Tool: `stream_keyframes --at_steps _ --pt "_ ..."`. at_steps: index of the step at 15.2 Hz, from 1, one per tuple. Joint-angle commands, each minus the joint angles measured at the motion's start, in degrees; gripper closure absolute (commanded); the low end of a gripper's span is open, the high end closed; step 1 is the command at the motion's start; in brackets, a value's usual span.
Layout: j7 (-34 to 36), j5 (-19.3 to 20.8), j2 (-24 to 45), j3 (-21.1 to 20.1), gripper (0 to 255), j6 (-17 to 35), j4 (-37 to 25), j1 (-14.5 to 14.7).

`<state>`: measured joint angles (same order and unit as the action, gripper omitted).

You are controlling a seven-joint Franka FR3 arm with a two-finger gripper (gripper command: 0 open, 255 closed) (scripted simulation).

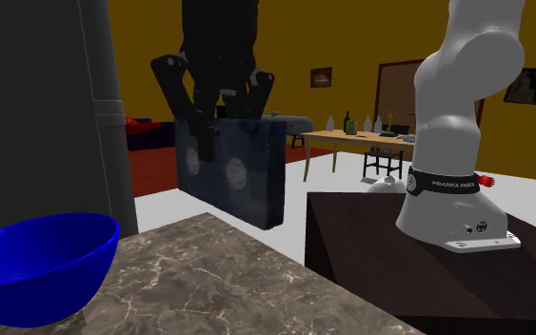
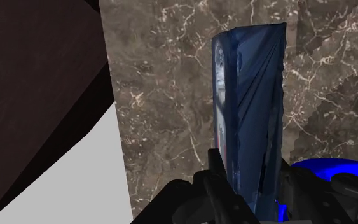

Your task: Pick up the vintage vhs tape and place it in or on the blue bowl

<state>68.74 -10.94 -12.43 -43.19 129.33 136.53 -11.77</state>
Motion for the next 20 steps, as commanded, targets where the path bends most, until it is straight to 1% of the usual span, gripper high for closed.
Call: stream_keyframes --at_steps 1,4,8,11,13,15,20 --pt "-0.3 -0.4 -0.8 0.3 255 -1.6 -0.9 0.1" --pt "-0.8 -0.9 -1.9 0.9 255 -3.7 -2.0 0.3" --pt "2.6 7.2 8.0 -0.6 255 -4.5 -10.9 -3.2" --pt "5.4 13.7 15.9 -0.7 255 -6.2 -18.3 -3.9" --pt "7.1 17.7 21.0 -0.1 255 -8.0 -23.7 -3.2" --pt "8.3 21.3 26.1 0.9 255 -10.1 -29.5 -2.0" --pt "9.3 28.1 38.2 4.0 255 -16.7 -46.0 2.7"
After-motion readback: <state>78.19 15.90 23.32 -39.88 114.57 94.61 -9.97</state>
